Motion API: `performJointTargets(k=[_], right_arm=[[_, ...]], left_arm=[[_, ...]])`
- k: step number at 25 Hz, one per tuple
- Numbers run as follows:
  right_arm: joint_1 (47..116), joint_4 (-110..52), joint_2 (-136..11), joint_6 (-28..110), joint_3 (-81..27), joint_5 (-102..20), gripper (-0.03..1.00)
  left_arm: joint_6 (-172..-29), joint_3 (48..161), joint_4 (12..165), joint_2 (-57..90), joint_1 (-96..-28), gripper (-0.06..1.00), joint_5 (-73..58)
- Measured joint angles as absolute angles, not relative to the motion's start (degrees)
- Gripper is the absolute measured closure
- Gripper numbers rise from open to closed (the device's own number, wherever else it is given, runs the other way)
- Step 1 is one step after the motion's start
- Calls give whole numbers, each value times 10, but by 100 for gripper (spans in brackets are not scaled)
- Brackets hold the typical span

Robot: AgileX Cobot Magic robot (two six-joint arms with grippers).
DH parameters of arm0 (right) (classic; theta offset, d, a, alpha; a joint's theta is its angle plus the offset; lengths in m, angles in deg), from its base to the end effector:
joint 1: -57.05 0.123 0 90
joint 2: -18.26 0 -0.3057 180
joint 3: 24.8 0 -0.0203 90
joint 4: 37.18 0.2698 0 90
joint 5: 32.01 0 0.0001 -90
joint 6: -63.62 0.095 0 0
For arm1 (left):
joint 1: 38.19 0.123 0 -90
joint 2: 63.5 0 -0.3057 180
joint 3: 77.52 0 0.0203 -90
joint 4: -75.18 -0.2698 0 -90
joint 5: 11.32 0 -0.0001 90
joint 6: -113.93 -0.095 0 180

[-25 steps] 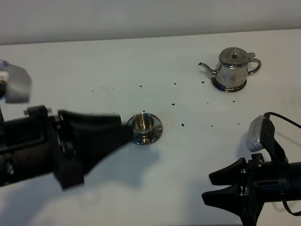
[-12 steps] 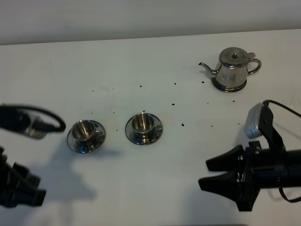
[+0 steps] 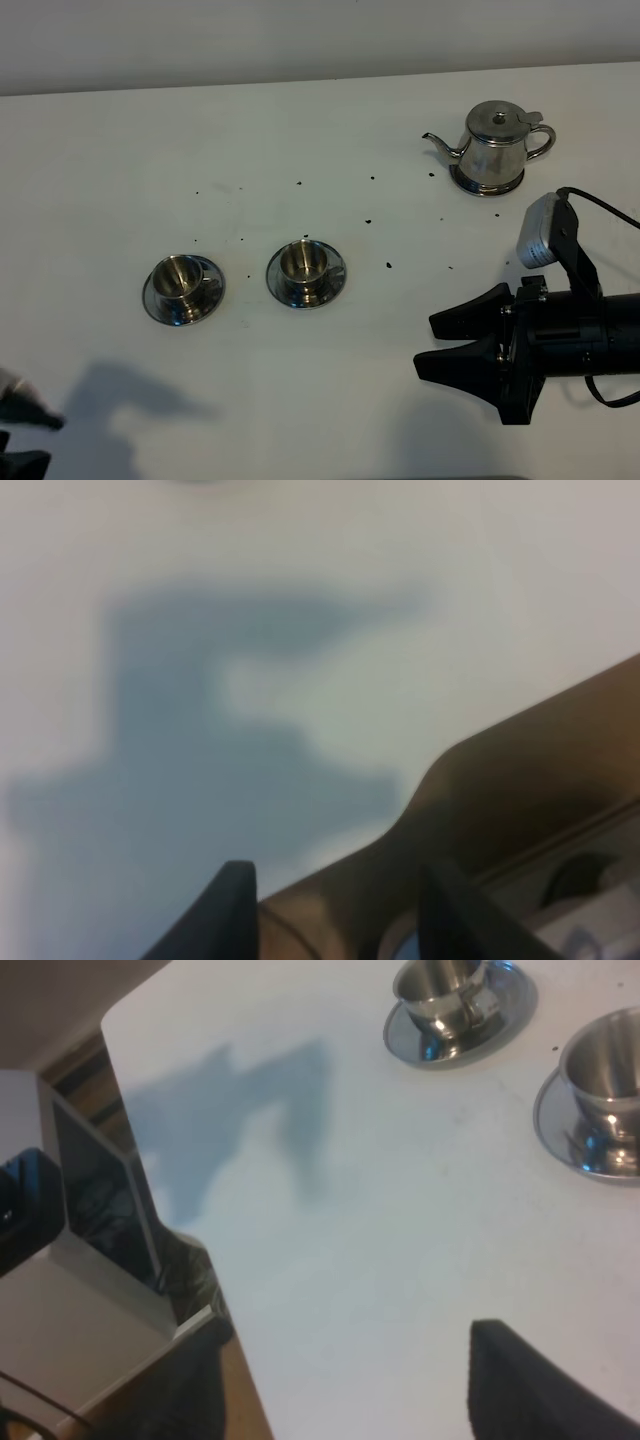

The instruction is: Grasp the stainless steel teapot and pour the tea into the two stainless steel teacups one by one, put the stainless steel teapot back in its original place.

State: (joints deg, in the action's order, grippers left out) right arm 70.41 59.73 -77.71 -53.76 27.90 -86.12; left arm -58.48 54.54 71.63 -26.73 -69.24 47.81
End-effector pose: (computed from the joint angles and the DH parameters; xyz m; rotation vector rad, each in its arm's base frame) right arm 0.2025 0.1267 0.1645 -0.9512 2.0263 1.0930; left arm 0.0693 -0.0358 0.2745 0.5299 2.4625 -0.1965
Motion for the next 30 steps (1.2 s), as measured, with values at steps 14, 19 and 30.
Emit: performJointTargets(k=[14,19,30], right_arm=[[704,603,-777,-535,278,-865,46],[704,605,-778,-511,257,-865,46],[704,596,-779,-459,170,-865,46]], left_arm=[[-596,540,733,-523,-628,54,492],[-598,540,733,-531,-502,54,494],[-598,540,733,-531,-409,54,494]])
